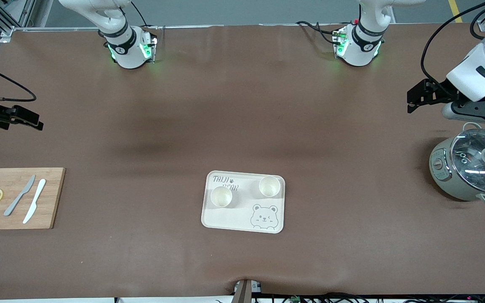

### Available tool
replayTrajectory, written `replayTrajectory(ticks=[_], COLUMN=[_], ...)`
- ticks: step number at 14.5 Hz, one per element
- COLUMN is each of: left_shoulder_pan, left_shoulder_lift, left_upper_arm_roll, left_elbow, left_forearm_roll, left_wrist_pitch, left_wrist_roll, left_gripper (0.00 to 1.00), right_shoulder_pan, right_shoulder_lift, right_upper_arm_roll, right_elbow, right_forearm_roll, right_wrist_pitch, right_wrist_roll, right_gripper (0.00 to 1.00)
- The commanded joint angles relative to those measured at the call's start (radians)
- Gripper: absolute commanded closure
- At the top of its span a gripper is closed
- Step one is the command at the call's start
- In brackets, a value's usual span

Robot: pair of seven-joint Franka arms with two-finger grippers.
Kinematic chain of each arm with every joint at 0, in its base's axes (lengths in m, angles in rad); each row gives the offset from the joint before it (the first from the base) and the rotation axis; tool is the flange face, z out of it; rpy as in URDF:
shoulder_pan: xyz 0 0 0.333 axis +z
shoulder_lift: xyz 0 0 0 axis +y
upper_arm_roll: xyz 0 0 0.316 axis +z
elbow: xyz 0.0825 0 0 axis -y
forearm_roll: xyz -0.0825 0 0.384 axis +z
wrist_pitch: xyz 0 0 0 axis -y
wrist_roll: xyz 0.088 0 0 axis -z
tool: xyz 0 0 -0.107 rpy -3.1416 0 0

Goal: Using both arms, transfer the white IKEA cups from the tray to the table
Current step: 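Move the left gripper over a white paper cup on the tray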

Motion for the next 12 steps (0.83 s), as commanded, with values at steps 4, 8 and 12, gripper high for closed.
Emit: replayTrajectory(ticks=[4,8,12], left_shoulder_pan=[-0.009,-0.022,-0.042], left_shoulder_lift=[0.037,0.144,0.345], left_upper_arm_roll=[-0.014,-0.05,-0.124], left_elbow=[-0.003,-0.001,0.182], left_forearm_roll=[0.043,0.042,0.042], left_wrist_pitch=[0.03,0.134,0.193], left_wrist_roll=[0.013,-0.012,-0.188], left_gripper=[0.0,0.0,0.0], right_shoulder_pan=[0.0,0.001,0.004], right_shoulder_lift=[-0.005,-0.008,-0.005], right_upper_arm_roll=[0.0,0.0,0.002], right_elbow=[-0.008,-0.006,-0.003], right_forearm_roll=[0.011,0.011,0.012], right_wrist_pitch=[0.002,-0.004,-0.005], right_wrist_roll=[0.012,0.012,0.017], right_gripper=[0.0,0.0,0.0])
